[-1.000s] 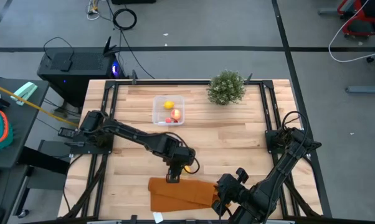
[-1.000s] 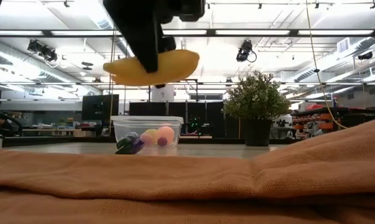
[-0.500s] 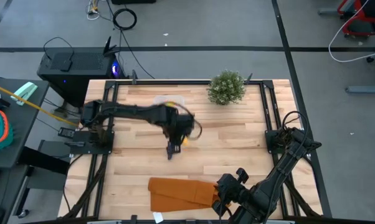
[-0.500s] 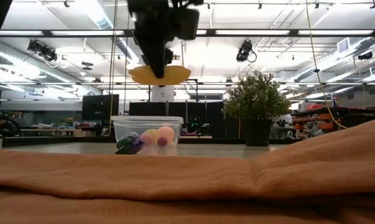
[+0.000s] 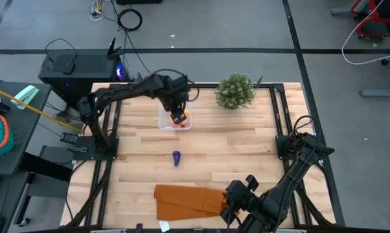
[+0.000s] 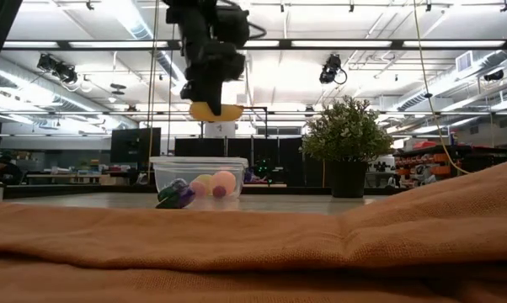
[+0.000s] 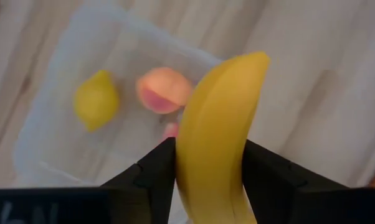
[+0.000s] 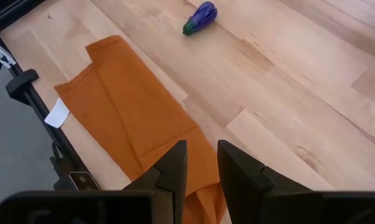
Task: Pick and placing Produce into tupperware
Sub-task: Put the banana into the container
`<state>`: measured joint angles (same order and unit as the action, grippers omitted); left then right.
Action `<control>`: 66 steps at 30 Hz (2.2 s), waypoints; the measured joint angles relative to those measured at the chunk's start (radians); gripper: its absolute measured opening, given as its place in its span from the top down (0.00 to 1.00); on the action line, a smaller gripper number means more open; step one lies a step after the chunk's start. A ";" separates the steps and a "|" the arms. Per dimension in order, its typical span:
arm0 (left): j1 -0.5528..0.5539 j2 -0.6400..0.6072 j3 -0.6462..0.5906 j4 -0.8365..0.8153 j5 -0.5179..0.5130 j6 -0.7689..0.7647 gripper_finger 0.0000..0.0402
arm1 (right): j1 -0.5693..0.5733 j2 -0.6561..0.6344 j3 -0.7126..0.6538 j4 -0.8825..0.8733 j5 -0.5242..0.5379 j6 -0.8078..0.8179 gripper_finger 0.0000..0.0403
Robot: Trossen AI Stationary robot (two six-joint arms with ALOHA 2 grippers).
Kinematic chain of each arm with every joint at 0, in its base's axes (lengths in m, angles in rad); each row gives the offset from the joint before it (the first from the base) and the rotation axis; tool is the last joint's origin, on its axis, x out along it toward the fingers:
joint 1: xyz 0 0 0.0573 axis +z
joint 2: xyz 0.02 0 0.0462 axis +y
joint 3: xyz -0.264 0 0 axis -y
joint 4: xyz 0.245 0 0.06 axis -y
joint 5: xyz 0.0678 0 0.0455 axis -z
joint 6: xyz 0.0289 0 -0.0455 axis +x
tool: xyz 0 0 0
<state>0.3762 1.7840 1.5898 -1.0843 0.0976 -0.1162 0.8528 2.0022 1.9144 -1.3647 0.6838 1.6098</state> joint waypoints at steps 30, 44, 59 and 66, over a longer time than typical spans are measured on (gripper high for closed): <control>0.090 0.002 -0.216 0.131 -0.172 -0.558 0.59 | 0.000 0.000 0.000 0.000 0.031 0.019 0.76; 0.091 0.002 -0.216 0.131 -0.278 -0.844 0.60 | 0.000 0.000 0.000 0.000 0.031 0.018 0.76; 0.050 0.002 -0.322 0.201 -0.277 -0.952 0.60 | 0.000 0.000 0.000 0.000 0.045 0.003 0.76; 0.048 0.002 -0.322 0.221 -0.294 -0.972 0.57 | 0.000 0.000 0.000 0.000 0.045 0.008 0.76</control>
<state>0.4238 1.7859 1.2675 -0.8632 -0.1967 -1.0882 0.8528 2.0022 1.9144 -1.3643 0.7292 1.6182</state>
